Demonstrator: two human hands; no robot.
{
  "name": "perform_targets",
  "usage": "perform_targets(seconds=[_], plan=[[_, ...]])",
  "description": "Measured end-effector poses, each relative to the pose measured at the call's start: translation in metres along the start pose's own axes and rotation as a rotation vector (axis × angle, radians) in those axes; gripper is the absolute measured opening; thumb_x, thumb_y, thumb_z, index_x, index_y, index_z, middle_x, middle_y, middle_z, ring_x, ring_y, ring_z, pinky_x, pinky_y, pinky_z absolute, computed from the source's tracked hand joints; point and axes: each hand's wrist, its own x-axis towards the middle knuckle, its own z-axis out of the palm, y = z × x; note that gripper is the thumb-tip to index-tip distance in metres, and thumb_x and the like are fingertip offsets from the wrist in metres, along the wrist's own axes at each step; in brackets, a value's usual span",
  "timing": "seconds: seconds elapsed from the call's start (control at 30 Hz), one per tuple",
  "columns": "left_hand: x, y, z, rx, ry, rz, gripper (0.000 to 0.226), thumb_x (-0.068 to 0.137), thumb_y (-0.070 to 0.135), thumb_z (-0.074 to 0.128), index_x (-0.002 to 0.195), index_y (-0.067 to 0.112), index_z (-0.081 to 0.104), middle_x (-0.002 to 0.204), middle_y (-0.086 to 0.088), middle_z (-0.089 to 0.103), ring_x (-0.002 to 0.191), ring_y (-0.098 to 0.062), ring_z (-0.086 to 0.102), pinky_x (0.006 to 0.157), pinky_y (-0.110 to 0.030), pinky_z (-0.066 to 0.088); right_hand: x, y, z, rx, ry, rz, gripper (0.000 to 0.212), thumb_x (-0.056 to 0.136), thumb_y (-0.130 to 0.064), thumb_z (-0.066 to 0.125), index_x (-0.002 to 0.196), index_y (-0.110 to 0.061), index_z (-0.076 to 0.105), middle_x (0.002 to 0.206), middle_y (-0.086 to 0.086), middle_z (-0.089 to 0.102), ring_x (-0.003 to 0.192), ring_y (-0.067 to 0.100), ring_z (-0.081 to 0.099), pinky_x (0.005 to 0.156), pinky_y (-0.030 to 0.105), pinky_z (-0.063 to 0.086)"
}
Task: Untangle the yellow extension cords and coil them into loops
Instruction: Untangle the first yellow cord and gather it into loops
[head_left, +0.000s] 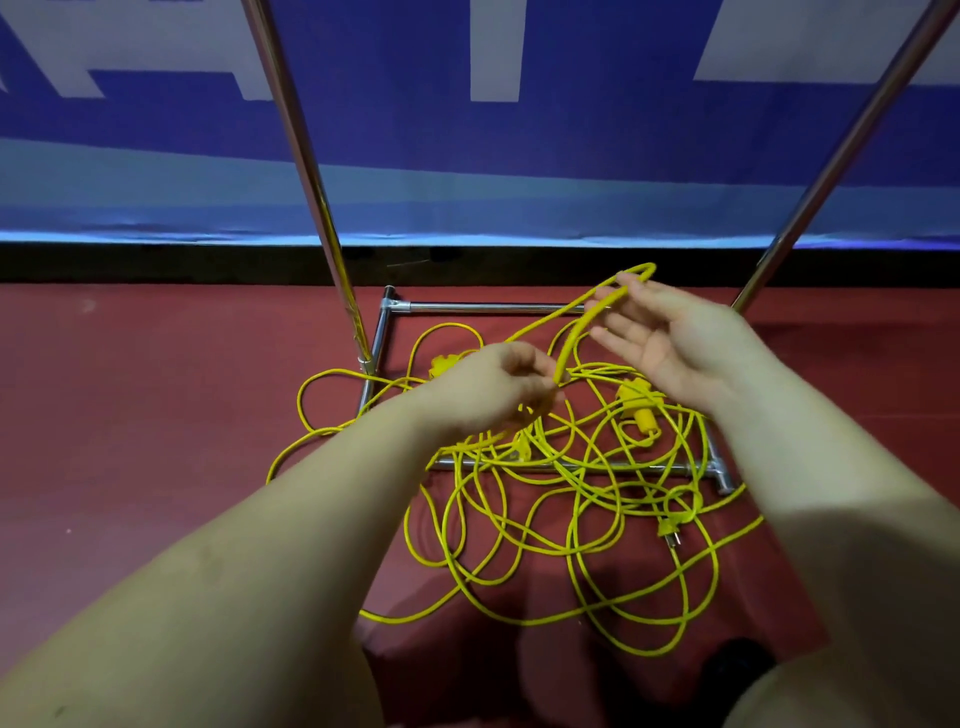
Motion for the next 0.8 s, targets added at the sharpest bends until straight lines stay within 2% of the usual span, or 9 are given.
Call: perform_targets(seconds=[0.1,0.17,0.23,0.33,0.43,0.53,0.63,0.73,0.8], plan=[[0.0,0.009,-0.008,-0.305,0.079,0.0,0.019,0.099,0.007,0.041,0.087,0.015,0.053,0.083,-0.002,0.06,0.071,-0.012,0.062,0.065,-0.03,0.054,-0.005,0.005,0.001,-0.293,-0.089,0.061,0.011,0.093,-0.019,0.051,0.103,-0.018,0.055,0.104,0.007,0.066,0.093,0.02,0.065,0.075,0.036,0.056],[0.001,0.013,-0.011,-0.537,0.147,0.01,0.018,0.099,0.006,0.039,0.089,0.013,0.052,0.083,-0.003,0.06,0.064,-0.008,0.065,0.057,-0.029,0.056,-0.01,0.013,0.0,-0.577,-0.194,0.141,0.012,0.09,-0.025,0.055,0.102,-0.025,0.057,0.116,0.004,0.062,0.102,0.017,0.061,0.086,0.036,0.051],[0.001,0.017,-0.014,-0.745,0.191,0.032,0.018,0.099,0.004,0.037,0.089,0.011,0.05,0.084,-0.004,0.061,0.062,-0.009,0.067,0.056,-0.03,0.058,-0.016,0.022,0.004,-0.787,-0.317,0.177,0.011,0.088,-0.026,0.058,0.099,-0.026,0.058,0.111,0.0,0.064,0.101,0.01,0.059,0.09,0.034,0.047],[0.002,0.019,-0.019,-0.863,0.241,0.051,0.016,0.098,0.003,0.039,0.088,0.01,0.05,0.086,-0.004,0.063,0.071,-0.013,0.068,0.063,-0.032,0.059,-0.02,0.03,0.011,-0.87,-0.449,0.141,0.01,0.09,-0.014,0.057,0.096,-0.021,0.059,0.094,-0.002,0.069,0.09,0.011,0.064,0.08,0.028,0.048],[0.002,0.015,-0.02,-0.716,0.215,0.028,0.011,0.098,0.008,0.043,0.094,0.012,0.052,0.092,-0.003,0.064,0.078,-0.012,0.066,0.08,-0.035,0.054,-0.02,0.022,0.013,-0.727,-0.375,0.09,0.014,0.093,-0.007,0.051,0.094,-0.018,0.059,0.083,-0.001,0.069,0.077,0.011,0.069,0.072,0.026,0.055],[0.0,0.003,-0.014,-0.32,0.075,-0.05,0.014,0.097,0.016,0.047,0.105,0.018,0.058,0.1,0.0,0.066,0.089,-0.011,0.062,0.093,-0.036,0.045,-0.015,0.01,0.008,-0.538,-0.246,0.009,0.016,0.094,-0.007,0.047,0.096,-0.018,0.058,0.083,0.0,0.066,0.068,0.007,0.069,0.064,0.023,0.057],[-0.003,-0.006,-0.008,0.057,-0.056,-0.014,0.014,0.097,0.016,0.049,0.101,0.016,0.062,0.099,-0.005,0.064,0.09,-0.016,0.054,0.086,-0.032,0.042,-0.01,0.0,0.005,-0.266,-0.094,-0.035,0.014,0.095,-0.008,0.045,0.095,-0.016,0.056,0.083,0.001,0.063,0.063,0.007,0.069,0.058,0.022,0.057],[-0.003,-0.003,-0.005,0.054,-0.031,0.043,0.016,0.097,0.005,0.046,0.1,0.013,0.059,0.09,-0.002,0.065,0.079,-0.011,0.055,0.077,-0.021,0.044,-0.007,-0.004,0.003,-0.136,0.003,-0.096,0.011,0.095,-0.008,0.046,0.094,-0.015,0.056,0.078,-0.001,0.064,0.063,0.006,0.069,0.057,0.021,0.056],[-0.004,0.003,-0.004,-0.026,0.013,0.073,0.016,0.097,0.001,0.044,0.102,0.011,0.056,0.086,0.0,0.063,0.075,-0.006,0.057,0.072,-0.018,0.048,-0.007,-0.003,0.003,-0.14,-0.004,-0.124,0.009,0.094,-0.012,0.048,0.095,-0.015,0.057,0.078,-0.001,0.068,0.068,0.008,0.069,0.061,0.022,0.057]])
